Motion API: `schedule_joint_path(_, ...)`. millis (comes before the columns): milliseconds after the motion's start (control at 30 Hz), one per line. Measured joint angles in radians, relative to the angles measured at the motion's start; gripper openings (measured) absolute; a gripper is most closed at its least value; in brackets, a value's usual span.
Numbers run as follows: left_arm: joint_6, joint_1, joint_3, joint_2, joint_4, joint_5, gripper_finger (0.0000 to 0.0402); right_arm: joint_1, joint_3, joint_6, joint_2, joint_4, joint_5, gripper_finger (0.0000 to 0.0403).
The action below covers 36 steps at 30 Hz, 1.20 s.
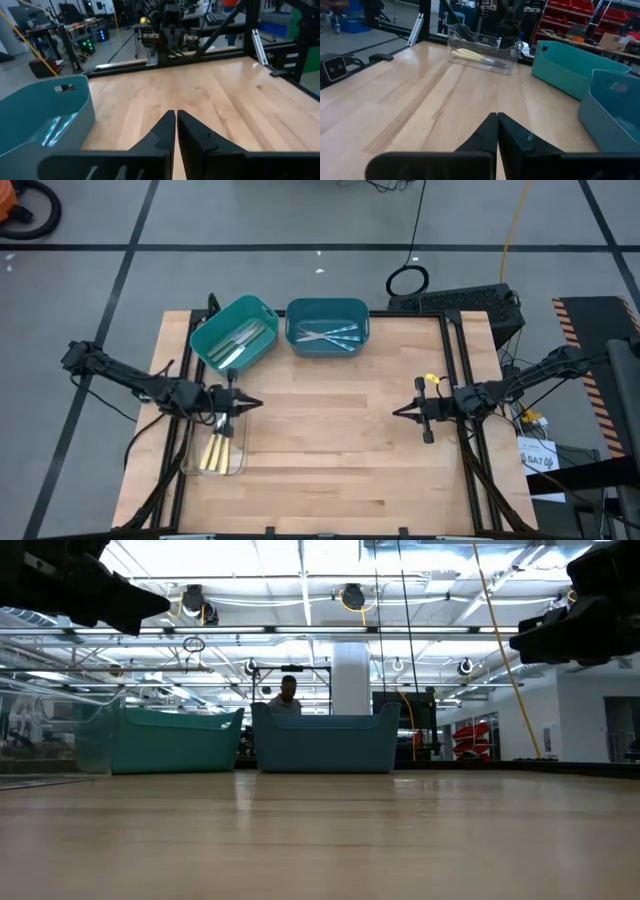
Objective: Sort silverware by color (type)
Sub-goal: Return to Home Position
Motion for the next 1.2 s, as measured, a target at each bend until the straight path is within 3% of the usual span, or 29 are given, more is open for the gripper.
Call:
schedule_joint_path(633,0.08,-0.001,-0.058,-0.24,-0.086,0.093,0.0026,0.0,-0.003,-0.046,0.0,-0.017,0.001,0.0006)
schedule_joint_path(1200,0.129,-0.001,-0.088,-0.252,-0.039,0.135,0.0026,0.0,-0.003,-0.026,0.0,-0.01,0.001,0.0006)
